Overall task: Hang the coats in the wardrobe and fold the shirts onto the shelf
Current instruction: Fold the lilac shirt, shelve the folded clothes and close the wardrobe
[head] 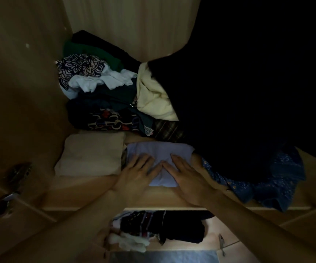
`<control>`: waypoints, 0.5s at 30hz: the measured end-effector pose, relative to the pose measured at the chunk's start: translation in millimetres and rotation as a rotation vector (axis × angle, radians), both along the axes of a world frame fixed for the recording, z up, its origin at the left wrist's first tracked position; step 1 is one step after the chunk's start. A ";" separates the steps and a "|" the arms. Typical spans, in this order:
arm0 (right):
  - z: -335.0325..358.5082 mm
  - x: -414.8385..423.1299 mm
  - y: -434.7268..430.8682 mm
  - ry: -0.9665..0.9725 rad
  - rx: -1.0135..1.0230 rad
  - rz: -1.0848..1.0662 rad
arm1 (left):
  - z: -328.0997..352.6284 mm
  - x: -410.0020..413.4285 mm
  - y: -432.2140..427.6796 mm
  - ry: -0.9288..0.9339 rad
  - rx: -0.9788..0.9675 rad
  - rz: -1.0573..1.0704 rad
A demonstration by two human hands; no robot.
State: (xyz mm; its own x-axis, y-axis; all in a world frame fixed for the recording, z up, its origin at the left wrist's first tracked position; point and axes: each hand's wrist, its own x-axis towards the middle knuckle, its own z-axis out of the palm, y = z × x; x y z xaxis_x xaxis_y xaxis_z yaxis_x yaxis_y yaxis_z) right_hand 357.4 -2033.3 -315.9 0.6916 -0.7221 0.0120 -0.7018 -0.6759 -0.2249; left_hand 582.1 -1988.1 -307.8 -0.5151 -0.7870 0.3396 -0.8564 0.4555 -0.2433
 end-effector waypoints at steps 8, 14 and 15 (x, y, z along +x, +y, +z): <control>22.0 0.0 11.5 -0.027 -0.197 -0.029 | 11.5 10.5 9.3 0.106 0.208 -0.030; -1.9 27.5 10.5 -0.097 -0.050 -0.106 | 12.6 -5.0 0.5 0.249 0.299 0.118; -4.6 28.6 12.6 -0.103 -0.038 -0.099 | 8.3 -4.3 2.8 0.237 0.314 0.119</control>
